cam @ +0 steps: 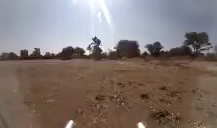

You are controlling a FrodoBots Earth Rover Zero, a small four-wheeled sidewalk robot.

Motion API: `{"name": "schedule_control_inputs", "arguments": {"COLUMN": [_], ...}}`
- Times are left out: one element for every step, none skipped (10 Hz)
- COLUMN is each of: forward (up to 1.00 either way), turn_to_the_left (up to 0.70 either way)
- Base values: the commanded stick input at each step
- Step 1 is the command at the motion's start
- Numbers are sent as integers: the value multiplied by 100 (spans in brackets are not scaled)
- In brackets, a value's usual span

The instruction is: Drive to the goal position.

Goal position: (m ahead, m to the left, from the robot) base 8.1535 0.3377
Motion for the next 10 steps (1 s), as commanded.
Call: {"name": "schedule_control_inputs", "arguments": {"forward": [50, 50, 50, 50, 50, 50, 50, 50, 50, 50], "turn_to_the_left": [0, 0, 0, 0, 0, 0, 0, 0, 0, 0]}}
